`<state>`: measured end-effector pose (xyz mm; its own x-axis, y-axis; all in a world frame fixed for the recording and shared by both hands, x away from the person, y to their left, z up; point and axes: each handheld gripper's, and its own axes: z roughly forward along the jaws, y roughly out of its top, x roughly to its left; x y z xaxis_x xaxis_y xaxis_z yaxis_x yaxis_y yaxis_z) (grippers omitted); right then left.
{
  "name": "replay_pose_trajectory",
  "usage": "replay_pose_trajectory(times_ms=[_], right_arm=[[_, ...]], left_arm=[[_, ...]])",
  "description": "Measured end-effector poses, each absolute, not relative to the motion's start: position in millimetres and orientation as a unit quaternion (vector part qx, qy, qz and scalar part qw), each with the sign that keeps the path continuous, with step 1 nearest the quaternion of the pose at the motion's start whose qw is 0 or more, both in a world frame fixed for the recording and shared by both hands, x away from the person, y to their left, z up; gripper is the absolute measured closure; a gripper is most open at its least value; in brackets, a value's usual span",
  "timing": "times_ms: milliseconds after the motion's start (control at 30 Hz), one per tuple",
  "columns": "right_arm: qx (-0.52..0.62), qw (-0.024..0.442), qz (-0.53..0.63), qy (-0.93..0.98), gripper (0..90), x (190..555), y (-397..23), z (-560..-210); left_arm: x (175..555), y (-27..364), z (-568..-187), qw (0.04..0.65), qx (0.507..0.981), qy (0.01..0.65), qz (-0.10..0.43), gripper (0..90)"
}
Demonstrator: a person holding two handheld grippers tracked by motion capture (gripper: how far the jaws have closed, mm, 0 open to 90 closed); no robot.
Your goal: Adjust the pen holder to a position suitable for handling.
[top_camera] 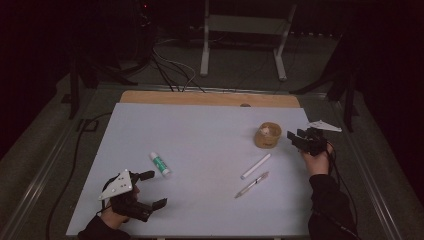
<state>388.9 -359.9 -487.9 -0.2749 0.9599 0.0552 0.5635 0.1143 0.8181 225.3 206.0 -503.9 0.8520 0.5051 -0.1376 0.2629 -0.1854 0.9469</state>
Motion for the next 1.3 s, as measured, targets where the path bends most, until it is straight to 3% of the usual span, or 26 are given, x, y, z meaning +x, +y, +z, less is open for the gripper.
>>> replay_pose_trajectory(times_ms=[200,300,500,1300], right_arm=[[0.539,0.24,0.36,0.723,83.8,392.5,-355.1,-499.8],[0.538,0.226,0.357,0.729,89.9,395.4,-353.8,-502.2],[0.548,0.194,0.349,0.735,90.0,405.4,-347.0,-510.6],[0.576,0.157,0.324,0.734,90.0,424.3,-333.0,-525.1]], left_arm=[[225.3,205.8,-503.8,0.586,0.763,0.252,0.103,0.4],[225.5,205.8,-504.3,0.585,0.764,0.252,0.103,0.3],[225.4,205.9,-504.1,0.585,0.764,0.253,0.102,0.3],[224.6,204.8,-503.5,0.584,0.765,0.251,0.101,0.3]])
